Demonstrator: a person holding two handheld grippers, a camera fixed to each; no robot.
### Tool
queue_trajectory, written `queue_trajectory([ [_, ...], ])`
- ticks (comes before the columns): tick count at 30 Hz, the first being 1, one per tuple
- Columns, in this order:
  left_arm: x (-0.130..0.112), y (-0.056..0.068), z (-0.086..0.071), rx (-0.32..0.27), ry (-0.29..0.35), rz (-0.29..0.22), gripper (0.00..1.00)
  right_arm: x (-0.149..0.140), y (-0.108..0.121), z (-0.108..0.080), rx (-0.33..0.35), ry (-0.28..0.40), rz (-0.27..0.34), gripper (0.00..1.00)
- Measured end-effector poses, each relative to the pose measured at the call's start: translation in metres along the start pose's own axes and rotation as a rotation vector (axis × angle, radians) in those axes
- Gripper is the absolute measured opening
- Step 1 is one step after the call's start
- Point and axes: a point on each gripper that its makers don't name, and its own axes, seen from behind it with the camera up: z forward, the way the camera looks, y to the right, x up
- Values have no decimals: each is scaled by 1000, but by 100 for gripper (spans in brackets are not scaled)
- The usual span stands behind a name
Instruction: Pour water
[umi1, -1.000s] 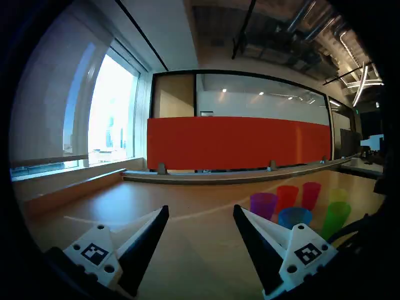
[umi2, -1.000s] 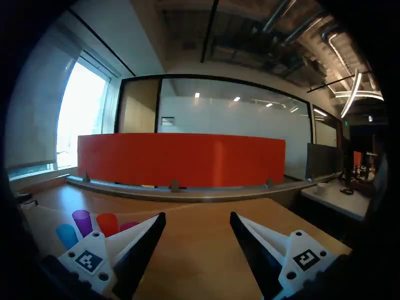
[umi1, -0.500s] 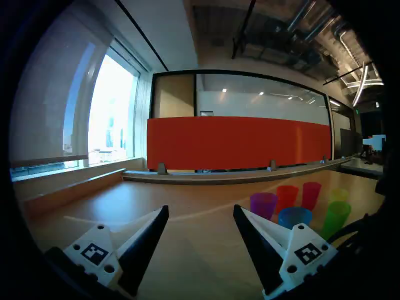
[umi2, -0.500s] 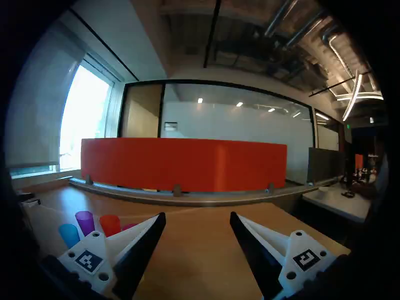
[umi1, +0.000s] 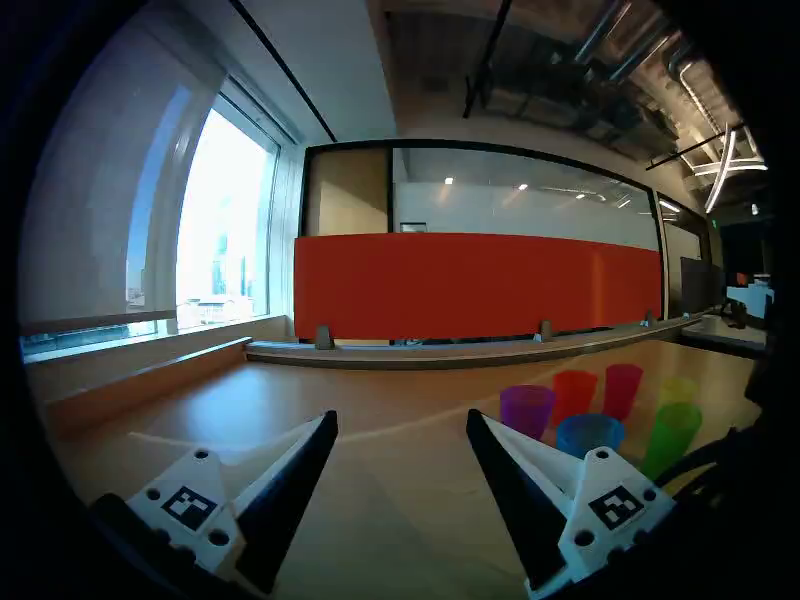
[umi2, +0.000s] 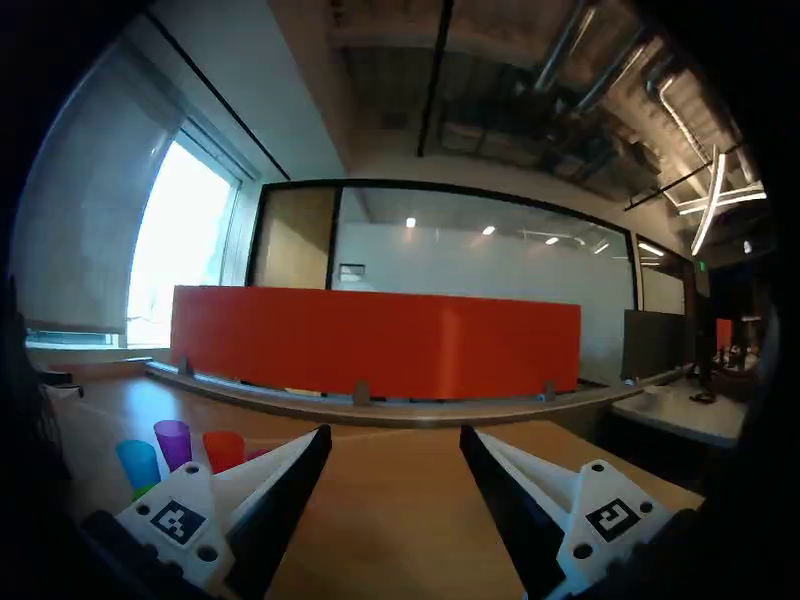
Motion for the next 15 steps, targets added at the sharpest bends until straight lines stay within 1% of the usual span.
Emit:
queue_trajectory([
  [3, 0, 0, 0, 0, 0, 0, 96, -4, -5, 0, 14, 4, 3, 100],
  [6, 0, 0, 0, 0, 0, 0, 96, -9, -5, 0, 16, 3, 10, 100],
  [15, 0, 0, 0, 0, 0, 0, 96, -27, 6, 0, -14, 11, 30, 100],
])
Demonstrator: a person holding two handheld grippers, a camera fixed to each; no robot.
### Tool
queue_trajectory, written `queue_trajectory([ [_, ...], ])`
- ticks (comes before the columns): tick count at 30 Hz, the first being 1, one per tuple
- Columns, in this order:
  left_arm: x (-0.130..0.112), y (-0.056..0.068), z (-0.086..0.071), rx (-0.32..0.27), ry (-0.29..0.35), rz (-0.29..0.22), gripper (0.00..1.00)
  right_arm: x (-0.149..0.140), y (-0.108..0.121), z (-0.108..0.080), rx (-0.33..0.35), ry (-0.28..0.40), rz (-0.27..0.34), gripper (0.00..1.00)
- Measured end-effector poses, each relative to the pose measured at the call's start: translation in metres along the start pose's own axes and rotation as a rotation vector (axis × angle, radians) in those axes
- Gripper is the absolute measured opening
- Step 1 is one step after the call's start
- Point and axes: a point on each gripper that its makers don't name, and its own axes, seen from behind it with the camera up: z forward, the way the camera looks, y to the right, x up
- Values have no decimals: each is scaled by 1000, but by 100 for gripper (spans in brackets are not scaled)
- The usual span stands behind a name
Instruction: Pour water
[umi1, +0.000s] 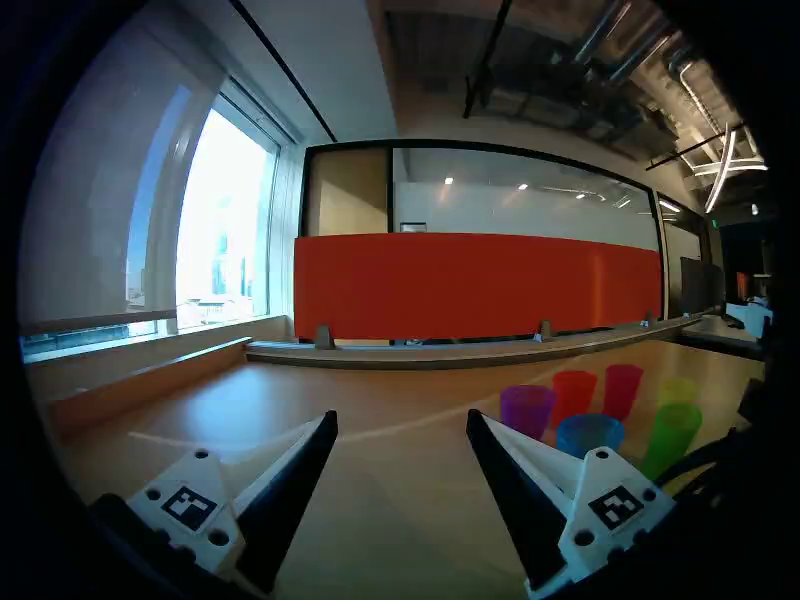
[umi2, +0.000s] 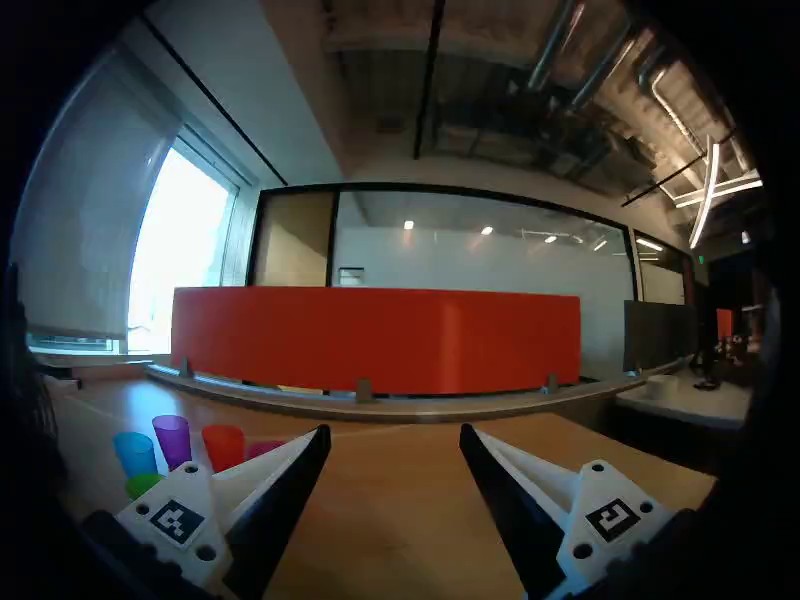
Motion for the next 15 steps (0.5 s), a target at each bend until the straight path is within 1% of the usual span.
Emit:
queue_trajectory([
  [6, 0, 0, 0, 0, 0, 0, 96, -13, 10, 0, -27, -5, 10, 100],
  [12, 0, 0, 0, 0, 0, 0, 96, -27, 15, 1, -40, -36, 24, 100],
  [15, 0, 0, 0, 0, 0, 0, 96, -29, 16, 2, -43, -43, 28, 100],
])
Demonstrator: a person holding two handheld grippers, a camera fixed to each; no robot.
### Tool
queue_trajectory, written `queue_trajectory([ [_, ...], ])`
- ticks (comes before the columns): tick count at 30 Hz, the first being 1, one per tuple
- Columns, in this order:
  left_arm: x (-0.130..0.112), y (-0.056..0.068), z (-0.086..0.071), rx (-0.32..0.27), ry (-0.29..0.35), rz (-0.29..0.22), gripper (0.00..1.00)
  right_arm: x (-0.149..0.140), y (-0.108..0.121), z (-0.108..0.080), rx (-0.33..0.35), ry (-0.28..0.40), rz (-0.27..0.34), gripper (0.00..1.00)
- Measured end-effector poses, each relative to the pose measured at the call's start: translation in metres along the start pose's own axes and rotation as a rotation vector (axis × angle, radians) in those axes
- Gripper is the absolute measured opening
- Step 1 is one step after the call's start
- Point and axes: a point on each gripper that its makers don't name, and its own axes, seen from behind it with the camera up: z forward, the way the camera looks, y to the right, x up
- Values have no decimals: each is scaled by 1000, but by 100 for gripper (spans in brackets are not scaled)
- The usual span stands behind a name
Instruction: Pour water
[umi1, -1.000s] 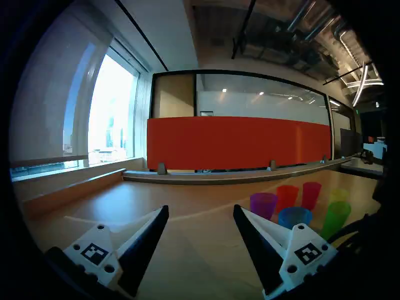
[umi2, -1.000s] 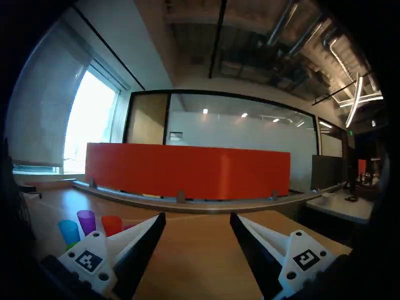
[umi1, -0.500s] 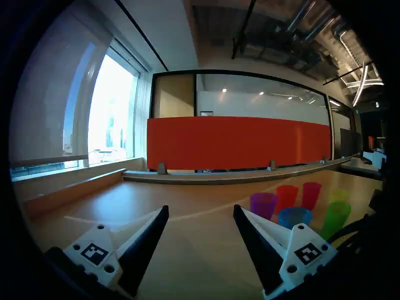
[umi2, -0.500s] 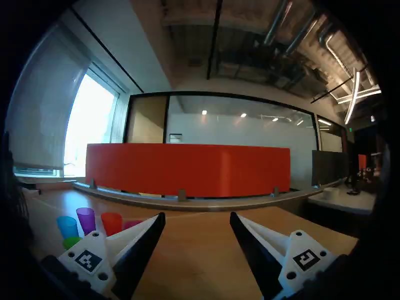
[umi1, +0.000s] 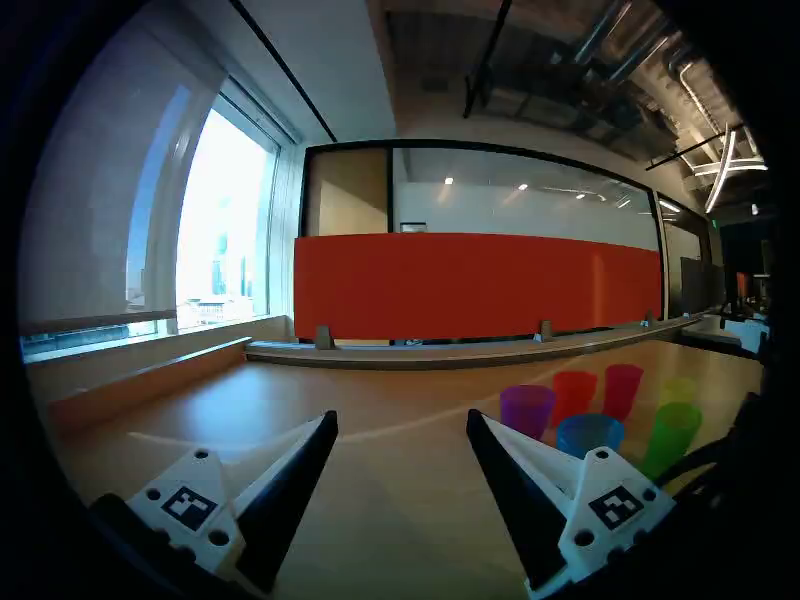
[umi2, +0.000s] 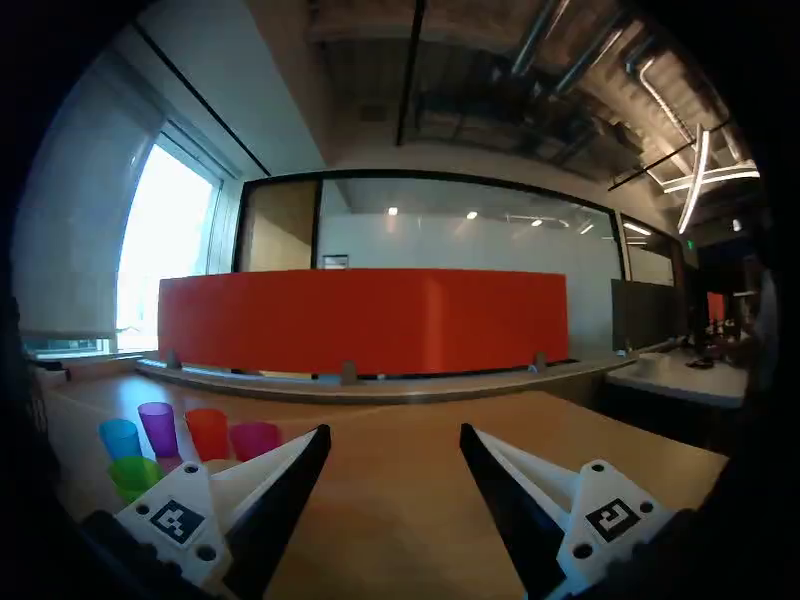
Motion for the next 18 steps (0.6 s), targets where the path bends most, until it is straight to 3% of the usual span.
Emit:
queue_trajectory([
  [18, 0, 0, 1, 0, 0, 0, 96, -19, 0, 2, 4, -41, -8, 100],
])
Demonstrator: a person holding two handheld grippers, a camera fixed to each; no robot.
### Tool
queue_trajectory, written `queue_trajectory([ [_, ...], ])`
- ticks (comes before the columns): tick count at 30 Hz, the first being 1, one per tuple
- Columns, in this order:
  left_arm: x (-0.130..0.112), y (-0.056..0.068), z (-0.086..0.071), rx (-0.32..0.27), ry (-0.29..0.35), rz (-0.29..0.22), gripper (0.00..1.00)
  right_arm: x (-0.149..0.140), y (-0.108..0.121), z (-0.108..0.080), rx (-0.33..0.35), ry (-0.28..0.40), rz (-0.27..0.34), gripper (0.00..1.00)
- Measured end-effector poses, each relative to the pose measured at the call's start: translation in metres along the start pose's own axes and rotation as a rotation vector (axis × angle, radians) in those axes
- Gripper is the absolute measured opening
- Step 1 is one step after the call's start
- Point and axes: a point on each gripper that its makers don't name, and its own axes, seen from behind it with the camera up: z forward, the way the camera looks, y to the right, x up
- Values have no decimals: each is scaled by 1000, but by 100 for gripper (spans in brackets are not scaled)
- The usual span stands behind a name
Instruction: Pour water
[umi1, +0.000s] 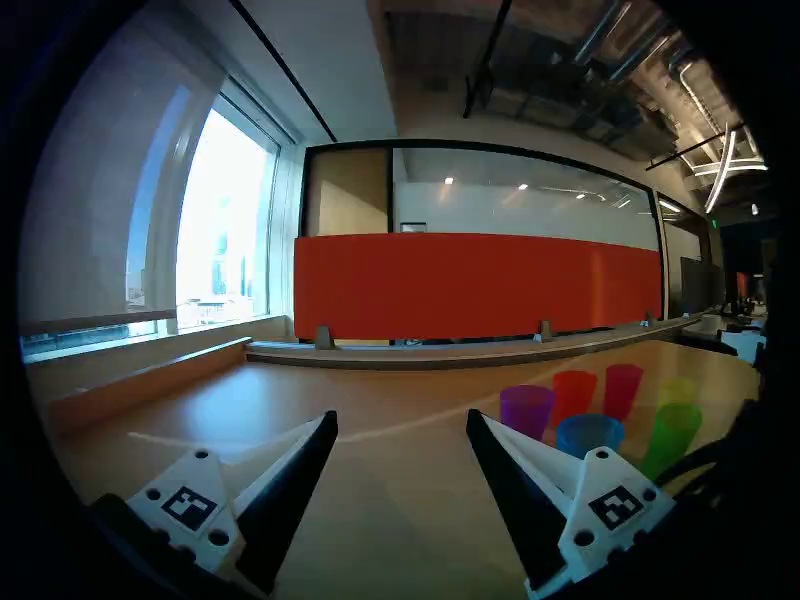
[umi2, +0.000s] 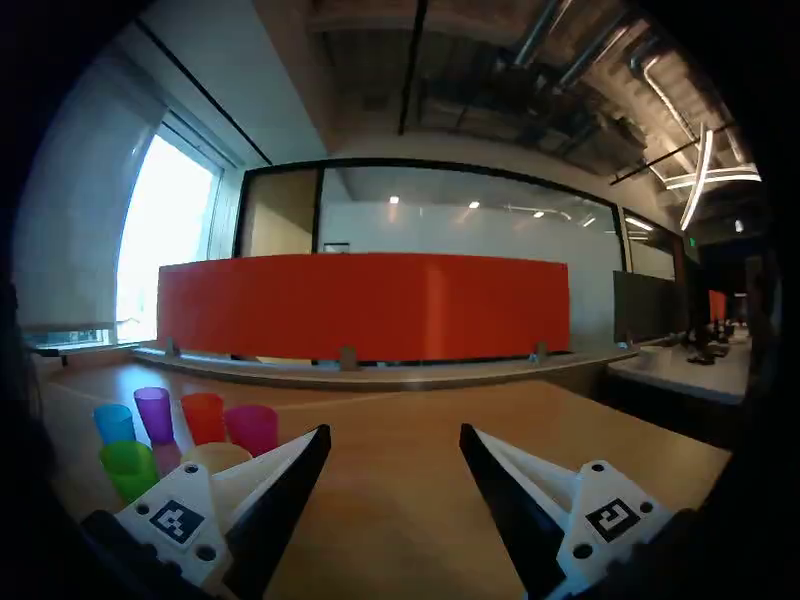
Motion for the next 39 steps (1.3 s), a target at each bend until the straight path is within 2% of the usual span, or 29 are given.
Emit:
queue_trajectory([
  [39, 0, 0, -1, 0, 0, 0, 96, -2, -2, -1, 3, -18, 3, 100],
])
